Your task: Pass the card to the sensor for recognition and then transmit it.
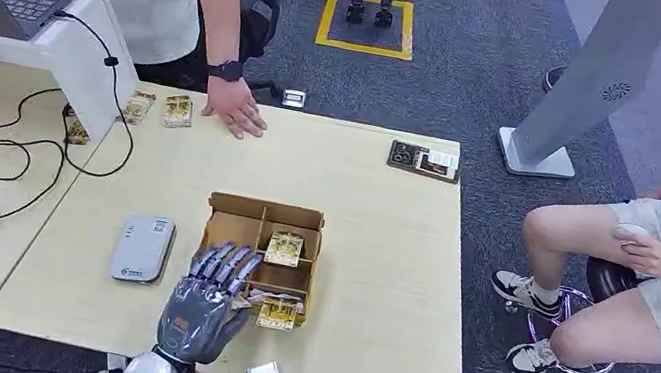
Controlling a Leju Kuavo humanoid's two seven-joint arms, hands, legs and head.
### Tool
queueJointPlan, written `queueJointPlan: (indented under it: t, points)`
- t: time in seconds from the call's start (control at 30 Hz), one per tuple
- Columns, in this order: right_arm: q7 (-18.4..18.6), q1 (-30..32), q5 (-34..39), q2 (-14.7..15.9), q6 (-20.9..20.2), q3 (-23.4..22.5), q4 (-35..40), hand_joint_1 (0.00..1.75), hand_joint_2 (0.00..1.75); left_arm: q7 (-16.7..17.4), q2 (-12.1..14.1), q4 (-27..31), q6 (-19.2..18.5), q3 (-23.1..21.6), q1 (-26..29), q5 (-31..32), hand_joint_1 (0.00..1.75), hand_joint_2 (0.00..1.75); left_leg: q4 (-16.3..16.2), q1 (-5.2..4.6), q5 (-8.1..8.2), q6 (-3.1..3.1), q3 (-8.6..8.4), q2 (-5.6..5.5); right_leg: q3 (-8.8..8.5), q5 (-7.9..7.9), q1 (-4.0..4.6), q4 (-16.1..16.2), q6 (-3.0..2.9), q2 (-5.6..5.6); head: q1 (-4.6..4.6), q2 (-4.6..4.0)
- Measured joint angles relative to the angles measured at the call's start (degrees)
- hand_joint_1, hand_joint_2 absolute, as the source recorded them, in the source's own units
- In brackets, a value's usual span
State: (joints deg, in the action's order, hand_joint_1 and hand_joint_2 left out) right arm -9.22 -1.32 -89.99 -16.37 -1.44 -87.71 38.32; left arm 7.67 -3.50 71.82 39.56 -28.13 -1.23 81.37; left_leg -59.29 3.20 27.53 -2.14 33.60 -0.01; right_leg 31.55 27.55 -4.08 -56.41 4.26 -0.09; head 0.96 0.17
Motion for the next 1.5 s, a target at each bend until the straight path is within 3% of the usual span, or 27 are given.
queueJointPlan:
  t: [0.53,0.57,0.6,0.63,0.67,0.73,1.07,1.3,1.5]
  points:
    - [0.0,0.0,0.0,0.0,0.0,0.0,0.0,0.00,1.75,-1.9,-0.4,0.3,0.0,0.3,0.3,-0.9,1.75,1.75,0.0,0.00,0.00,0.00,0.00,0.00,0.00,0.00,0.00,0.0,0.00,0.00,0.00,0.00]
    - [0.0,0.0,0.0,0.0,0.0,0.0,0.0,0.00,1.75,-1.9,-0.4,0.3,0.0,0.3,0.3,-0.9,1.64,1.75,0.0,0.00,0.00,0.00,0.00,0.00,0.00,0.00,0.00,0.0,0.00,0.00,0.00,0.00]
    - [0.0,0.0,0.0,0.0,0.0,0.0,0.0,0.00,1.75,-1.9,-0.4,0.3,0.0,0.3,0.3,-0.9,1.64,1.75,0.0,0.00,0.00,0.00,0.00,0.00,0.00,0.00,0.00,0.0,0.00,0.00,0.00,0.00]
    - [0.0,0.0,0.0,0.0,0.0,0.0,0.0,0.00,1.75,-1.9,-0.3,0.3,0.0,0.3,0.3,-0.9,1.03,1.75,0.0,0.00,0.00,0.00,0.00,0.00,0.00,0.00,0.00,0.0,0.00,0.00,0.00,0.00]
    - [0.0,0.0,0.0,0.0,0.0,0.0,0.0,0.00,1.75,-1.9,-0.3,0.3,0.0,0.3,0.3,-1.0,0.19,1.75,0.0,0.00,0.00,0.00,0.00,0.00,0.00,0.00,0.00,0.0,0.00,0.00,0.00,0.00]
    - [-0.1,0.0,0.0,0.0,0.0,0.0,0.0,0.00,1.75,-1.9,-0.3,0.3,0.0,0.3,0.4,-1.3,0.00,1.75,0.0,0.00,0.00,0.00,0.00,0.00,0.00,0.00,0.00,0.0,0.00,0.00,0.00,0.00]
    - [-0.2,0.0,0.0,0.0,0.0,0.0,0.0,0.00,1.75,-3.6,-0.4,2.2,0.0,1.0,1.6,-1.5,0.00,1.75,0.0,0.00,0.00,0.00,0.00,0.00,0.00,0.00,0.00,0.0,0.00,0.00,0.00,0.00]
    - [-0.3,0.0,0.0,-0.2,0.2,0.0,0.0,0.00,1.75,-12.5,-3.2,6.3,0.0,6.0,3.8,-2.7,0.00,1.75,0.0,0.00,0.00,0.00,0.00,0.00,0.00,0.00,0.00,0.0,0.00,0.00,0.00,0.00]
    - [-0.4,0.0,0.0,-0.2,0.7,0.0,-0.1,0.00,1.75,-16.3,-5.4,8.2,0.0,10.1,4.9,-3.6,0.00,1.75,0.0,0.00,0.00,0.00,0.00,0.00,0.00,0.00,0.00,0.0,0.00,0.00,0.00,0.00]
